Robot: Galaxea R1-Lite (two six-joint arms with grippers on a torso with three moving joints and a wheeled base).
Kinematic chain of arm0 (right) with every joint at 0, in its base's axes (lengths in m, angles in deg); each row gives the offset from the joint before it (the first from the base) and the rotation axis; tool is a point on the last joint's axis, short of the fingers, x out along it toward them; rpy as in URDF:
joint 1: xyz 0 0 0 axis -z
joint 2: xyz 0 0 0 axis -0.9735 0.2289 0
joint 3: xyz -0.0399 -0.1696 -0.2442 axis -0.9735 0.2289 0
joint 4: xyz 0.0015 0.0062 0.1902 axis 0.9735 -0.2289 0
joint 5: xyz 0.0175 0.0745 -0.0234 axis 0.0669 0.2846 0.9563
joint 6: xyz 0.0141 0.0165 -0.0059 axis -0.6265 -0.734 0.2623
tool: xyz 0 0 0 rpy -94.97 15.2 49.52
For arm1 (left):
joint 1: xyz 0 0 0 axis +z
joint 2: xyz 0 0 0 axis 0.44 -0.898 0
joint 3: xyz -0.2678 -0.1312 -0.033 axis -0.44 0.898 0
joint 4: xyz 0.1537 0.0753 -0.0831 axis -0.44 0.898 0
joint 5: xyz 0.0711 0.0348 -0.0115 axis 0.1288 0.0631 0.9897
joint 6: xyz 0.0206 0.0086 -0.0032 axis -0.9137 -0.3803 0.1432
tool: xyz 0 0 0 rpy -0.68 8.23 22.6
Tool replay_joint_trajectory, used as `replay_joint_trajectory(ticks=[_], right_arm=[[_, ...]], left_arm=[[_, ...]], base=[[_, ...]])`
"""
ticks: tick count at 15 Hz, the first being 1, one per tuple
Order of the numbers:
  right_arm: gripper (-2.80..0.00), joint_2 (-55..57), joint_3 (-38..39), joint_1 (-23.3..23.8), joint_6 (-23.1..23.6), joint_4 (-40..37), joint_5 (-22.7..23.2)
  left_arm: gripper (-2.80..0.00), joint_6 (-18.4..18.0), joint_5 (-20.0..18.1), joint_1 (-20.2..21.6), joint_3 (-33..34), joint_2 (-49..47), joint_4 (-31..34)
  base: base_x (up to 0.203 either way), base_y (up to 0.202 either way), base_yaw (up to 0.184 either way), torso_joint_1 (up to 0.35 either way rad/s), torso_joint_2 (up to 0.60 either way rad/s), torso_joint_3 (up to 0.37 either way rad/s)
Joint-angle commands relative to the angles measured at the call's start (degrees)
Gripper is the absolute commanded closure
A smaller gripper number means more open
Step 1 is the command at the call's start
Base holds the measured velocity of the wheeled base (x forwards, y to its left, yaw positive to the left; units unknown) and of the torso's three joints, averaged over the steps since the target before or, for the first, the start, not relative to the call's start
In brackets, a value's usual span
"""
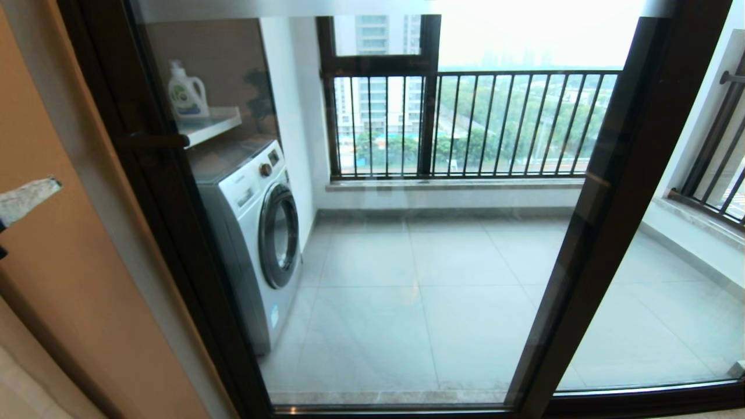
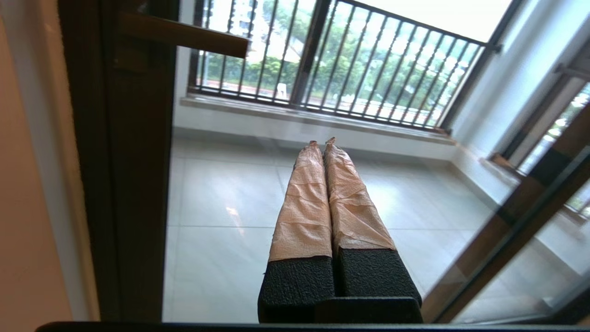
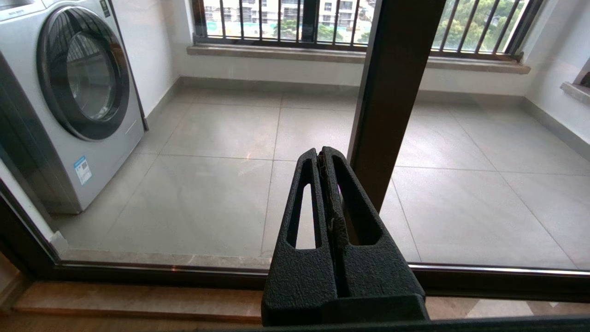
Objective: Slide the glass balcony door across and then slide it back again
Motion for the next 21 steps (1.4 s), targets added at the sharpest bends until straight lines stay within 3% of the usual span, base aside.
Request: replay_joint_trajectory(ticks=[1, 3, 4, 6, 8, 10, 11, 12, 14, 16, 19, 20, 21], right_arm=[[0.0, 0.0, 0.7, 0.0, 0.0, 0.0, 0.1], [0.0, 0.0, 0.7, 0.0, 0.0, 0.0, 0.1], [0.0, 0.0, 0.7, 0.0, 0.0, 0.0, 0.0], [0.0, 0.0, 0.7, 0.0, 0.0, 0.0, 0.1], [0.0, 0.0, 0.7, 0.0, 0.0, 0.0, 0.0], [0.0, 0.0, 0.7, 0.0, 0.0, 0.0, 0.0], [0.0, 0.0, 0.7, 0.0, 0.0, 0.0, 0.0], [0.0, 0.0, 0.7, 0.0, 0.0, 0.0, 0.0], [0.0, 0.0, 0.7, 0.0, 0.0, 0.0, 0.1], [0.0, 0.0, 0.7, 0.0, 0.0, 0.0, 0.0], [0.0, 0.0, 0.7, 0.0, 0.0, 0.0, 0.0], [0.0, 0.0, 0.7, 0.0, 0.0, 0.0, 0.0], [0.0, 0.0, 0.7, 0.0, 0.0, 0.0, 0.0]], left_arm=[[0.0, 0.9, -3.0, 0.1, -1.6, 19.4, 16.9], [0.0, 1.8, -8.8, -0.1, -7.5, 25.4, 32.5], [0.0, 2.9, -12.4, -0.5, -10.6, 26.8, 36.8], [0.0, 5.3, -16.2, -2.6, -16.2, 28.6, 44.0], [0.0, 5.8, -17.0, -5.7, -26.1, 29.0, 54.6], [0.0, 5.4, -16.8, -13.3, -36.5, 29.4, 66.0], [0.0, 3.8, -15.3, -16.1, -38.4, 30.6, 69.9], [0.0, 1.4, -12.8, -16.7, -38.1, 32.2, 70.9], [0.0, -6.6, -7.0, -15.8, -31.8, 38.8, 71.9], [0.0, -15.8, -4.5, -16.3, -25.4, 46.8, 74.2], [0.0, -25.9, -1.5, -17.5, -13.0, 54.6, 78.3], [0.0, -28.6, 2.3, -17.6, -7.8, 55.8, 78.4], [0.0, -30.1, 9.1, -17.7, -2.3, 56.5, 77.3]], base=[[0.0, 0.0, 0.0, 0.0, 0.0, 0.0], [0.0, 0.0, 0.0, 0.0, 0.0, 0.0], [0.0, 0.0, 0.0, 0.0, 0.0, 0.0], [0.0, 0.0, 0.0, 0.0, 0.0, 0.0], [0.0, 0.0, 0.0, 0.0, 0.0, 0.0], [0.0, 0.0, 0.0, 0.0, 0.0, 0.0], [0.0, 0.0, 0.0, 0.0, 0.0, 0.0], [0.0, 0.0, 0.0, 0.0, 0.0, 0.0], [0.0, 0.0, 0.0, 0.0, 0.0, 0.0], [0.0, 0.0, 0.0, 0.0, 0.0, 0.0], [0.0, 0.0, 0.0, 0.0, 0.0, 0.0], [0.0, 0.0, 0.0, 0.0, 0.0, 0.0], [0.0, 0.0, 0.0, 0.0, 0.0, 0.0]])
